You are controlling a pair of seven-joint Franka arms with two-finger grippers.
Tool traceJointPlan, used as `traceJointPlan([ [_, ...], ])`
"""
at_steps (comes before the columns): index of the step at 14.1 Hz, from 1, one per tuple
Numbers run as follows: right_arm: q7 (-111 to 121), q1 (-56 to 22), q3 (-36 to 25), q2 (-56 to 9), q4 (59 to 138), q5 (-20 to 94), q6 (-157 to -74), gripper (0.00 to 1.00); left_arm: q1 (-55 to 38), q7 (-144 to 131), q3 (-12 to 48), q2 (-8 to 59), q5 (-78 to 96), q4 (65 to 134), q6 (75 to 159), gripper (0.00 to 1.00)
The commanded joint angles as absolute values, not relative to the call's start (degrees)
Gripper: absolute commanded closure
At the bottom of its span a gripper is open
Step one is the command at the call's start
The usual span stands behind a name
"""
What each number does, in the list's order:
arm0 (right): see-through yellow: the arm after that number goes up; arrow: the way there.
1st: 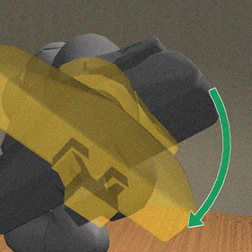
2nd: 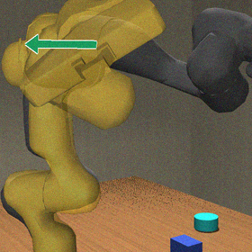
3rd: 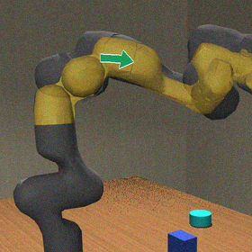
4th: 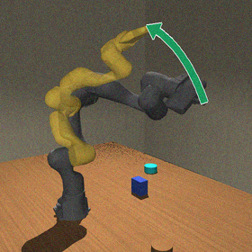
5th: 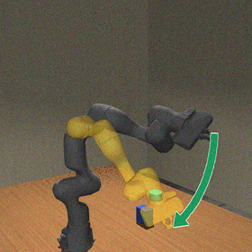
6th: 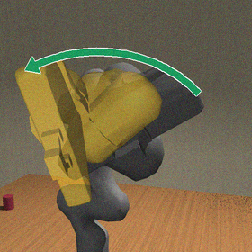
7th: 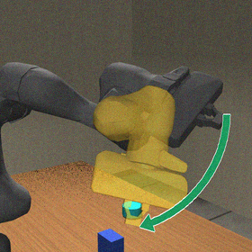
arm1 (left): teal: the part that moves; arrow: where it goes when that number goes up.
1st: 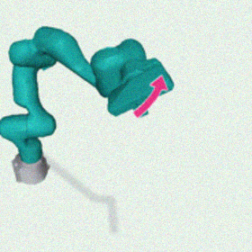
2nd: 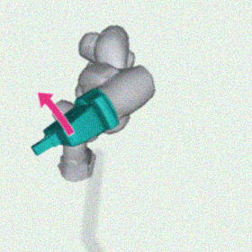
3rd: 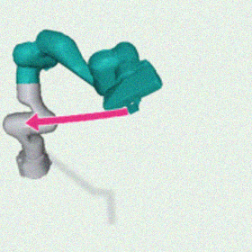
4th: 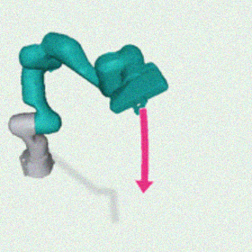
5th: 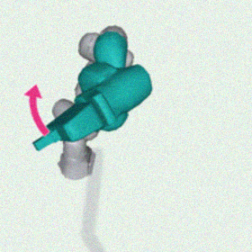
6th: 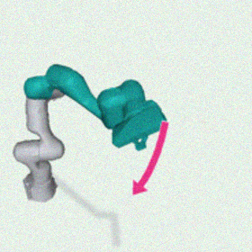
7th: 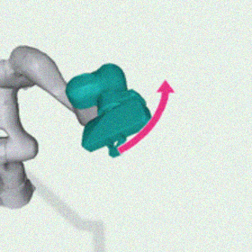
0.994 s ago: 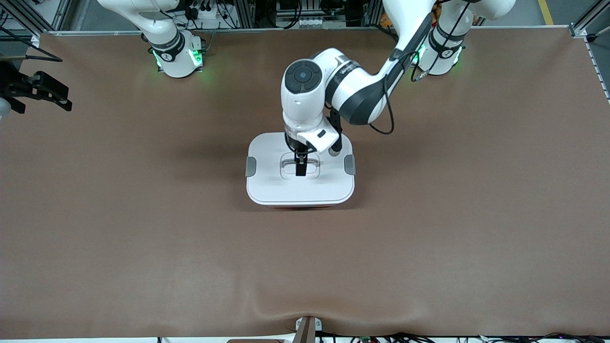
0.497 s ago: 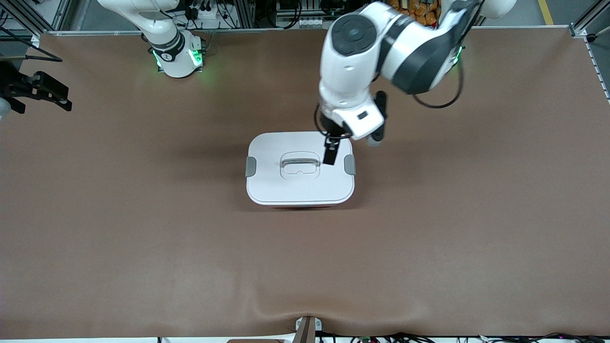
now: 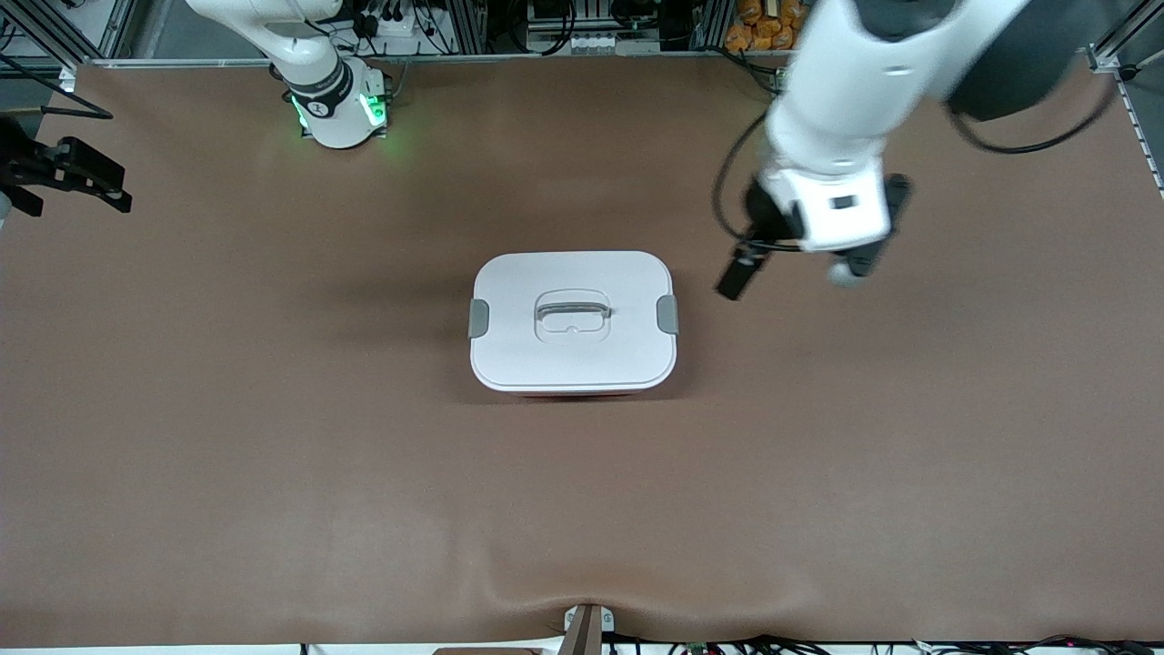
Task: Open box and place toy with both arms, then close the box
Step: 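Open the left gripper and raise it off the lid handle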
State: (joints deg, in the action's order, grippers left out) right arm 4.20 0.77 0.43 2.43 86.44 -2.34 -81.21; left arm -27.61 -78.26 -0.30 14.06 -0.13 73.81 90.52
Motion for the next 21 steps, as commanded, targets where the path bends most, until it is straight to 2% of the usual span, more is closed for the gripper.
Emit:
traceJointPlan([
  [1,5.0,2.3,1.1,3.5,87.3,-1.6,-81.5,0.00,-23.4,-64.4,0.1,11.2,0.1,75.1,88.6,0.00],
  [10,5.2,2.3,1.1,3.5,87.4,-1.6,-81.4,0.00,-10.6,-28.9,0.2,10.1,-0.2,75.1,87.4,0.00],
  [12,5.2,2.4,1.1,3.5,87.4,-1.5,-81.4,0.00,-8.4,-20.8,-0.1,10.0,-0.3,75.0,84.9,0.00],
  [14,5.2,2.4,1.1,3.5,87.4,-1.4,-81.4,0.00,-3.7,-13.4,1.7,7.7,-0.6,75.8,84.6,0.00],
  [21,5.2,2.4,1.1,3.5,87.4,-1.3,-81.3,0.00,-2.3,-8.9,2.7,-4.3,-1.0,89.4,84.2,0.00],
])
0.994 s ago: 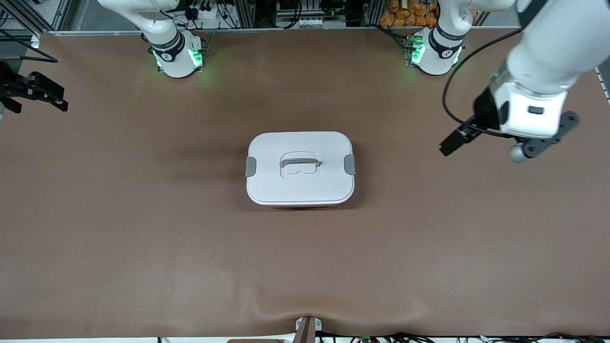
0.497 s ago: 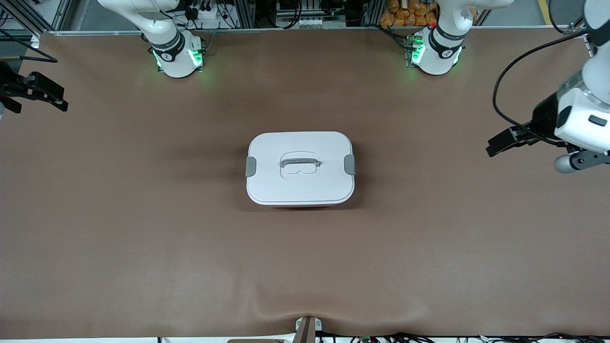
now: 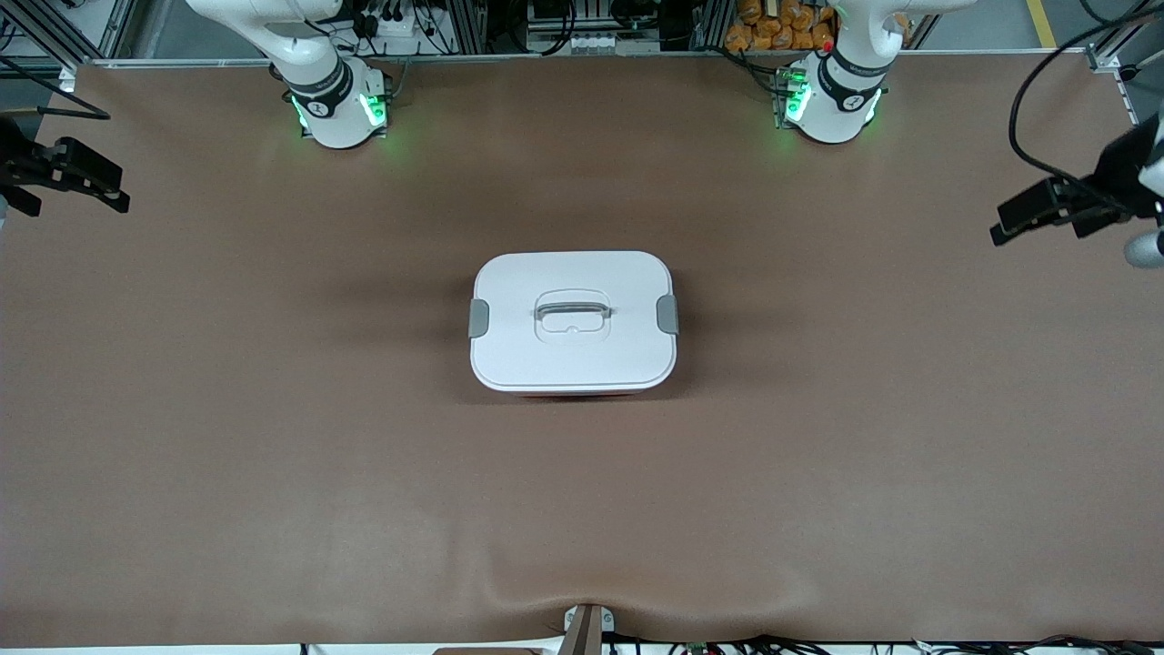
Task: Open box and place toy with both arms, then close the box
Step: 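Open the left gripper and raise it off the lid handle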
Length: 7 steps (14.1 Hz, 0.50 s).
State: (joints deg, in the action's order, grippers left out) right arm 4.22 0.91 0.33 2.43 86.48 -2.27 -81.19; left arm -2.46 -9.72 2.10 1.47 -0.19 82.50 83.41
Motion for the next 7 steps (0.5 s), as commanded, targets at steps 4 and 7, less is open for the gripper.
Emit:
traceJointPlan([
  [4,5.3,2.5,1.1,3.5,87.4,-1.3,-81.3,0.00,-3.1,-8.9,3.9,-9.6,-3.3,94.4,84.4,0.00],
  [7,5.3,2.4,1.1,3.5,87.4,-1.3,-81.3,0.00,-4.0,-8.9,4.0,-10.5,-4.2,94.5,84.2,0.00],
])
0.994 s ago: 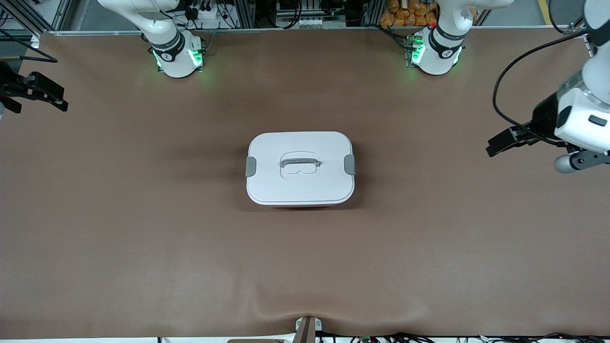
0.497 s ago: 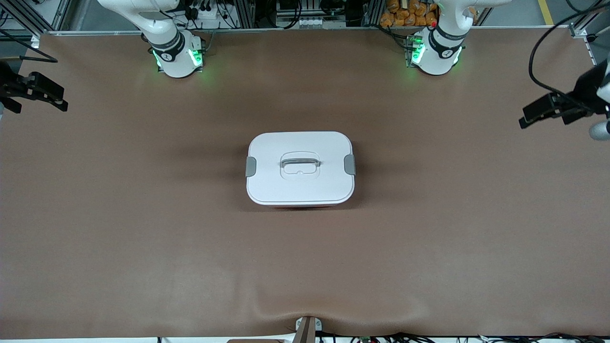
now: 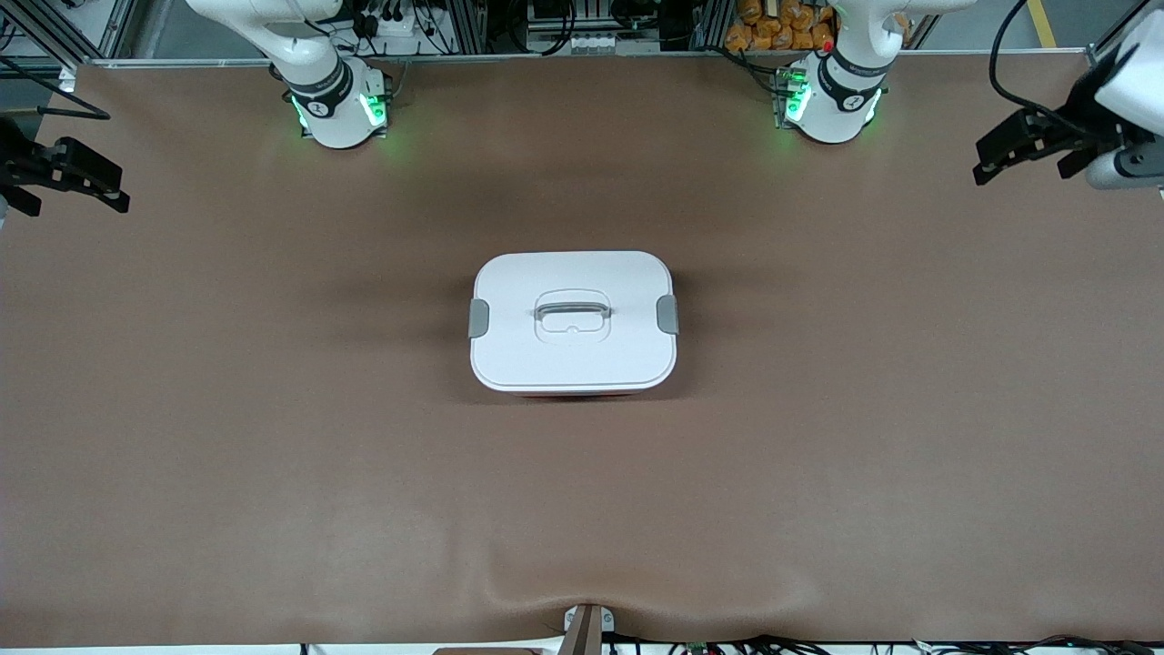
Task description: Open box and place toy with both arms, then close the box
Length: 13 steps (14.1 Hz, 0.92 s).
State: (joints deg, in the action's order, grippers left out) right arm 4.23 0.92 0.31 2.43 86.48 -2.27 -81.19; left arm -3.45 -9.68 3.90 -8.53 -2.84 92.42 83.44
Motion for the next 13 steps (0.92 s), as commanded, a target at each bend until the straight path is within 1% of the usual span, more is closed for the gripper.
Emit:
traceJointPlan([
  [1,5.3,2.4,1.1,3.5,87.4,-1.3,-81.3,0.00,-3.7,-8.7,4.0,-9.9,-4.2,93.7,83.9,0.00],
  [6,5.3,2.5,1.1,3.5,87.3,-1.3,-81.4,0.00,-3.6,-8.6,3.8,-8.1,-3.5,90.0,84.1,0.00],
  [13,5.3,2.5,1.1,3.5,87.3,-1.4,-81.4,0.00,-3.7,-9.0,3.8,-7.2,-3.3,89.9,82.7,0.00],
])
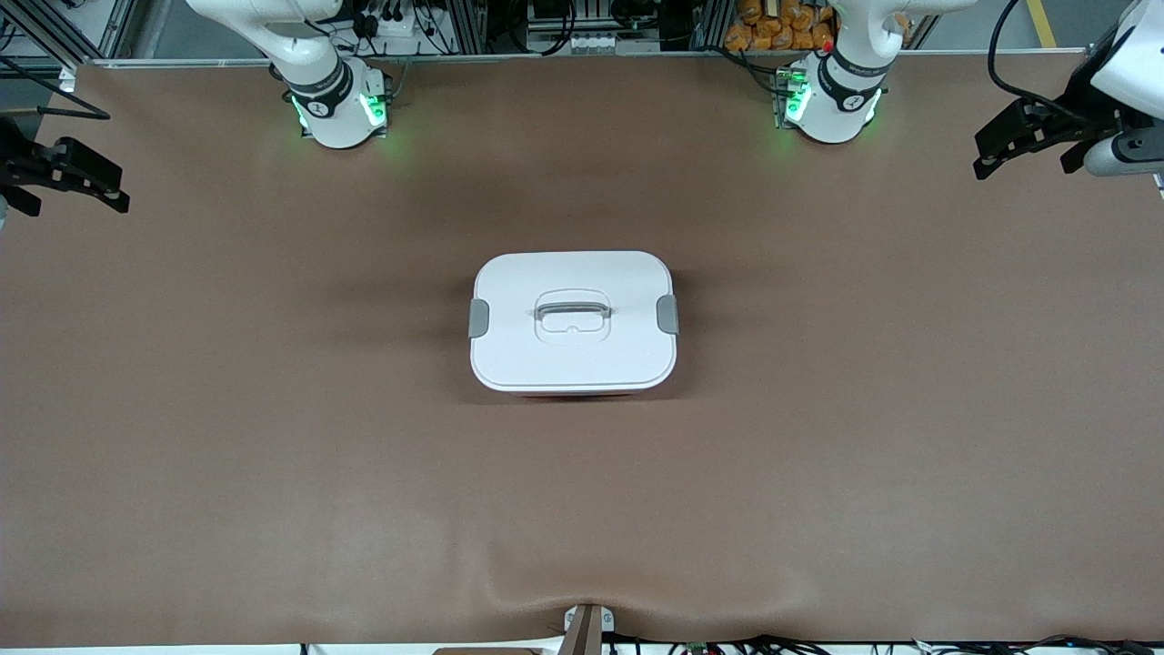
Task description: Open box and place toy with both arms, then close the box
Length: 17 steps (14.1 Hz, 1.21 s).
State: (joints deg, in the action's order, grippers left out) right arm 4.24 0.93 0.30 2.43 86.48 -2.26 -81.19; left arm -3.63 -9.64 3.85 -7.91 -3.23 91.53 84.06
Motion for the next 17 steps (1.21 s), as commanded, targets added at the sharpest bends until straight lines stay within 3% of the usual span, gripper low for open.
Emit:
traceJointPlan([
  [1,5.3,2.4,1.0,3.5,87.3,-1.3,-81.3,0.00,-3.7,-9.1,3.8,-7.3,-3.3,89.9,82.6,0.00],
  [17,5.2,3.6,1.1,3.3,87.3,-1.2,-81.6,0.00,-3.5,-12.3,3.7,-6.9,-3.3,89.9,81.8,0.00],
])
